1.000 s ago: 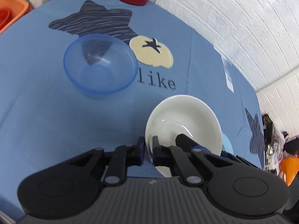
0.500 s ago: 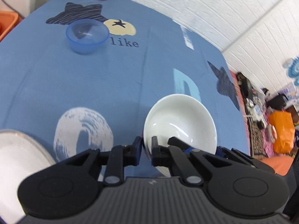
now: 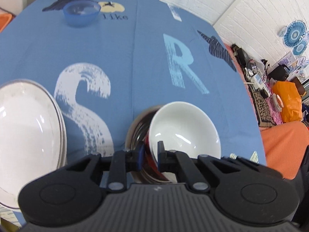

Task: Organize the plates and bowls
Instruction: 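Carry the red bowl with the left tool into the steel bowl, open, then move the left tool over to the clear blue plastic bowl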

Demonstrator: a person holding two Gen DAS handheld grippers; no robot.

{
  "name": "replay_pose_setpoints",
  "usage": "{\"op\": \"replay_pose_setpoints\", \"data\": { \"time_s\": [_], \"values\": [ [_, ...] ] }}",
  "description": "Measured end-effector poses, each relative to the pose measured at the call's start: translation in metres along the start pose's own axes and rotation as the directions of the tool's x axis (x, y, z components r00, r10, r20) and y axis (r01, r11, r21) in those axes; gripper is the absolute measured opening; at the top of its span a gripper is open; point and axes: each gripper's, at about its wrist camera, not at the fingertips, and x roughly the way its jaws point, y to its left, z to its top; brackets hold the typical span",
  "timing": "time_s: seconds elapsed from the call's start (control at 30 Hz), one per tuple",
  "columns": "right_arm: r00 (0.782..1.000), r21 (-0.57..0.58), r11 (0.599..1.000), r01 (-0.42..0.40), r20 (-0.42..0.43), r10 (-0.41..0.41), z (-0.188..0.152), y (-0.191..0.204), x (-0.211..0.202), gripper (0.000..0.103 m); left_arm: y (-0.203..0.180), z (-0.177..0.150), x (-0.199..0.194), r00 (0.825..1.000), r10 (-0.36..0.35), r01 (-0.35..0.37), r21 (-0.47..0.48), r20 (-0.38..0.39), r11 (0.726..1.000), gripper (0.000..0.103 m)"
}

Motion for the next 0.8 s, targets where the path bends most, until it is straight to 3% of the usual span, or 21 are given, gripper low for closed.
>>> {"op": "replay_pose_setpoints", "data": {
  "time_s": [0.17,0.27,0.33,0.37,0.43,0.5,0.8],
  "values": [
    [1.0,-0.024,1.0,0.009,-0.006,-0.009,-0.005,0.0,0.004,0.036,0.016,-0.007,0.018,0.998,-0.033,0.03,-0.051,-0.057,0.998,0.0],
    [1.0,0.004,1.0,0.003,-0.007,-0.003,-0.008,-0.004,0.006,0.036,0.015,-0.008,0.017,0.998,-0.044,0.043,-0.033,-0.041,0.999,0.004],
    [1.0,0.017,1.0,-0.001,0.0,0.001,-0.008,-0.006,0.005,0.036,0.014,-0.007,0.016,0.997,-0.061,0.06,-0.021,-0.043,0.998,0.014],
    [1.0,0.024,1.0,0.003,0.003,-0.003,-0.008,-0.006,0.004,0.034,0.014,-0.006,0.017,0.996,-0.079,0.078,-0.02,-0.048,0.997,0.029],
    [1.0,0.028,1.0,0.009,0.013,-0.01,-0.007,-0.007,0.001,0.035,0.013,-0.005,0.016,0.995,-0.093,0.092,-0.016,-0.048,0.996,0.032],
    [0.999,0.027,0.999,0.02,0.032,-0.021,-0.006,-0.006,-0.004,0.036,0.013,-0.004,0.012,0.994,-0.103,0.103,-0.009,-0.026,0.995,0.042],
    [0.985,0.075,0.997,0.009,0.171,-0.022,-0.006,-0.012,-0.031,0.037,0.015,0.005,-0.012,0.993,-0.101,0.1,0.018,0.057,0.995,0.046]
  ]
}}
